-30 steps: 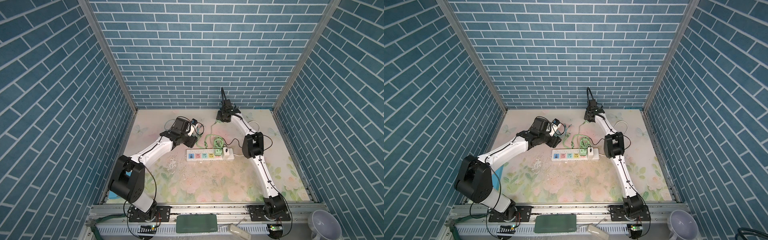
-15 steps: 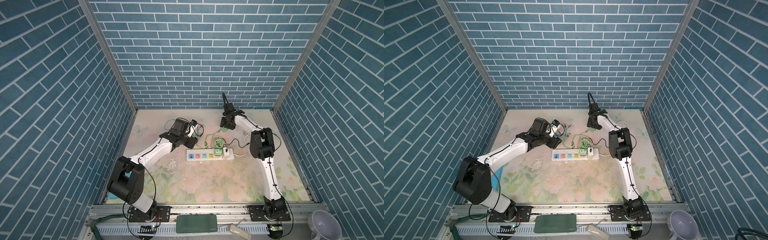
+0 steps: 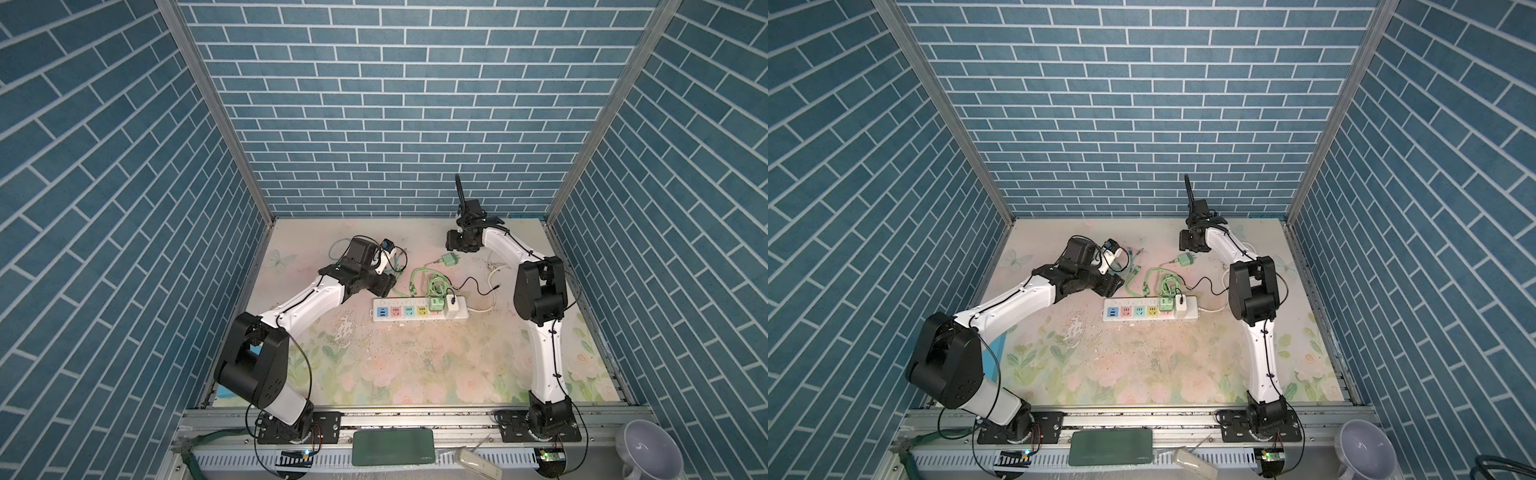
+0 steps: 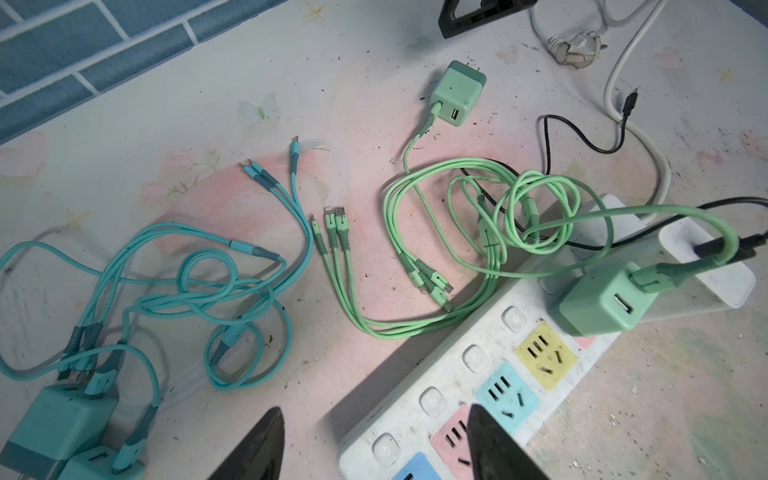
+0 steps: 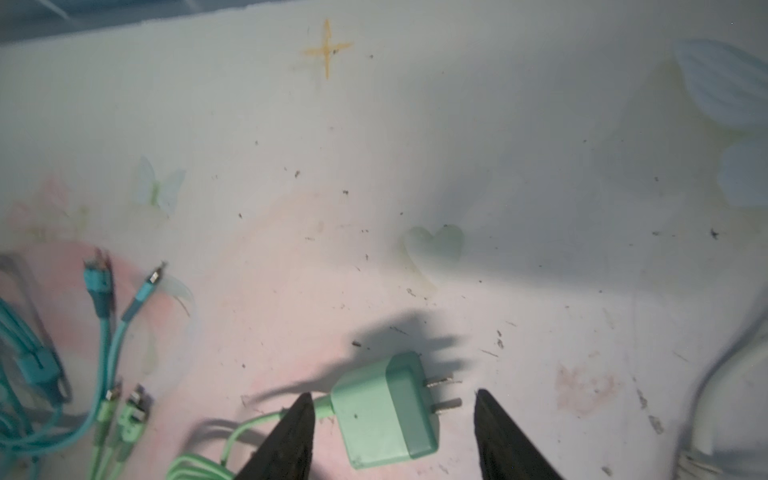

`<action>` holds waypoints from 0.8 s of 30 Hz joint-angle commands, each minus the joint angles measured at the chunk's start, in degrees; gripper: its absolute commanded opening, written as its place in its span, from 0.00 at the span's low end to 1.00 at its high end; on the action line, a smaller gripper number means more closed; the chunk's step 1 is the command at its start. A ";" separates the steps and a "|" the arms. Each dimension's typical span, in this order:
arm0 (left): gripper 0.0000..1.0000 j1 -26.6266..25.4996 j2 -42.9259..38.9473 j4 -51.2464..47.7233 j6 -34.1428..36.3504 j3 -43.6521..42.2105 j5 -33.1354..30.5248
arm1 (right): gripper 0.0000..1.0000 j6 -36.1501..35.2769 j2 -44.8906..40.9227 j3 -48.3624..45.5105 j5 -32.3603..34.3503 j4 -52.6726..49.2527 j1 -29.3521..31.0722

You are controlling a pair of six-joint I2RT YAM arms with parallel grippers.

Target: Insert the plug

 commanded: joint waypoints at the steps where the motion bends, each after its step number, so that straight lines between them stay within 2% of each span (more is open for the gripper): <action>1: 0.71 0.24 -0.82 -1.37 -0.27 -0.37 0.29 | 0.60 -12.80 -2.29 1.07 -1.85 -6.22 -0.14; 6: 0.71 0.28 -0.06 -2.06 -0.33 1.08 0.27 | 0.59 -21.16 -3.51 1.20 -1.72 -11.47 -0.40; 8: 0.71 0.24 0.24 -2.05 -0.43 1.52 0.52 | 0.58 -22.56 -2.55 2.29 1.35 -12.89 -0.35; 14: 0.71 0.12 0.60 -2.73 -0.55 2.36 1.07 | 0.54 -21.85 0.76 4.63 8.97 -9.92 -0.48; 18: 0.71 0.07 0.33 -2.93 -0.62 2.03 0.98 | 0.53 -19.98 2.26 6.52 9.39 -8.28 -1.33; 24: 0.71 -0.11 0.37 -2.84 -0.94 1.93 0.99 | 0.50 -18.42 9.79 16.97 9.37 -12.30 -1.92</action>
